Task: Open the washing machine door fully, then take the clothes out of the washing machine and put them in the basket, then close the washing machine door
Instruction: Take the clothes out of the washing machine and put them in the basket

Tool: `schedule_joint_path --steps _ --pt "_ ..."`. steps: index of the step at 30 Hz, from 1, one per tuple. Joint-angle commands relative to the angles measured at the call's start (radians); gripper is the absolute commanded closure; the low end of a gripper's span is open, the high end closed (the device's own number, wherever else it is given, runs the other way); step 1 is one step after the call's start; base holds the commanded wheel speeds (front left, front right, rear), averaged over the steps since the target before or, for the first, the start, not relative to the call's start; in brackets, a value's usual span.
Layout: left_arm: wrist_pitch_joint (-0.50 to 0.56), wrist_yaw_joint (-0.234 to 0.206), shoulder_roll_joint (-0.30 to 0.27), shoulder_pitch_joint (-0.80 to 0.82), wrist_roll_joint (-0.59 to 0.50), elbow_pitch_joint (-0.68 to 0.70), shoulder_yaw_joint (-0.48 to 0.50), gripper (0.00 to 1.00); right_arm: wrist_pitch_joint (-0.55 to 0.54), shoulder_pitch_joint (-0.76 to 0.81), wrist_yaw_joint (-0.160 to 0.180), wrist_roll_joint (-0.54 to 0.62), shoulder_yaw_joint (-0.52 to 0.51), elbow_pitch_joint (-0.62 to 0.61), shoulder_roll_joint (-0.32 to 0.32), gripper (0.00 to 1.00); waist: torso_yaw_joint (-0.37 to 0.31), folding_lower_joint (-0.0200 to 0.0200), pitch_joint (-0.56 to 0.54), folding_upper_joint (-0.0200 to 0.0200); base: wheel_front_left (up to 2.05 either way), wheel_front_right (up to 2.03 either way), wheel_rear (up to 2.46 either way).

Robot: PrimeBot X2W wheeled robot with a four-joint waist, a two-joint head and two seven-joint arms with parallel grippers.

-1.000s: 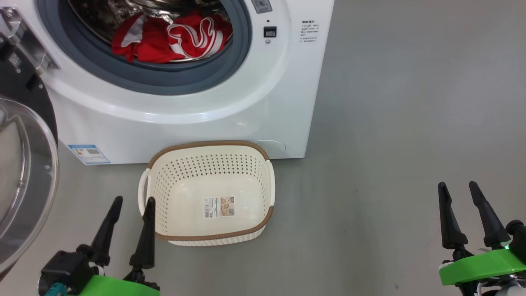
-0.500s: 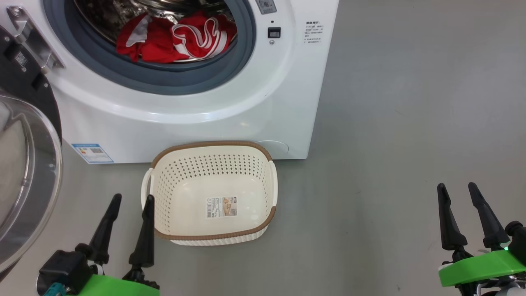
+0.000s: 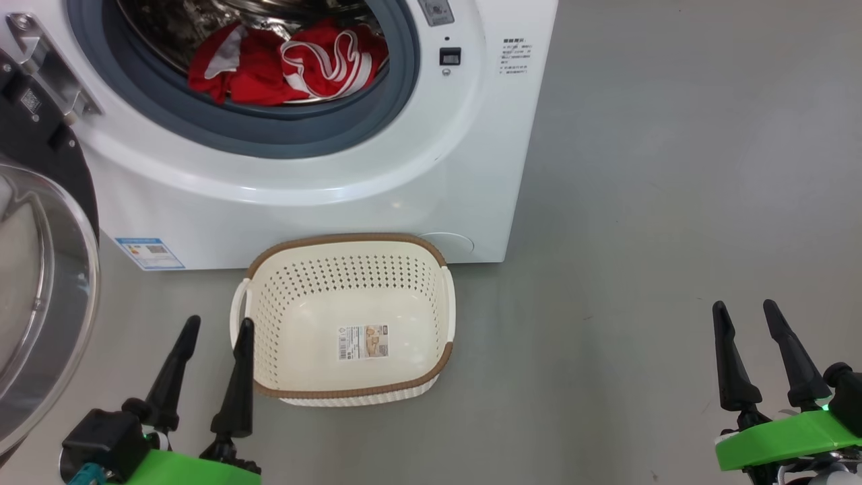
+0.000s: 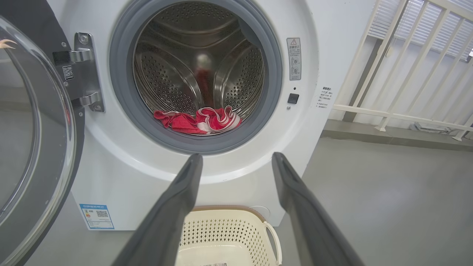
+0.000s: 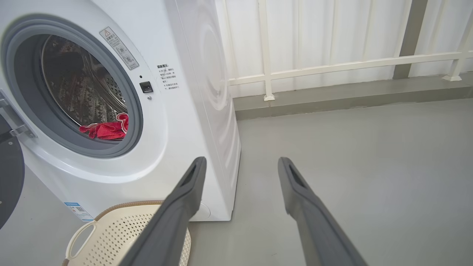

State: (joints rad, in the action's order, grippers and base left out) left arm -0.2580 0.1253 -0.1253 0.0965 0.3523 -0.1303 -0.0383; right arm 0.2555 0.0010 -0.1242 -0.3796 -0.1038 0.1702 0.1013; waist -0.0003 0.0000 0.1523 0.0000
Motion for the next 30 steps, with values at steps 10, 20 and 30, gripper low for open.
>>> schedule_joint_path --steps 10,20,30 --pt "-0.004 0.005 -0.027 0.019 0.014 0.027 0.024 0.0 0.006 -0.019 -0.007 -0.002 0.032 -0.019 0.009 0.0 -0.001 0.0 0.003 0.0 0.86 -0.87 0.01" --pt "-0.004 0.005 -0.029 0.027 0.028 0.023 0.017 0.0 0.006 -0.02 -0.007 -0.002 0.038 -0.018 0.007 0.0 0.0 0.0 0.004 0.0 0.93 -0.93 0.0" --pt "-0.004 0.005 -0.02 0.029 0.015 0.004 0.032 0.0 0.006 -0.014 -0.007 -0.003 0.042 -0.018 0.009 0.0 0.001 0.0 0.001 0.0 0.82 -0.82 0.0"
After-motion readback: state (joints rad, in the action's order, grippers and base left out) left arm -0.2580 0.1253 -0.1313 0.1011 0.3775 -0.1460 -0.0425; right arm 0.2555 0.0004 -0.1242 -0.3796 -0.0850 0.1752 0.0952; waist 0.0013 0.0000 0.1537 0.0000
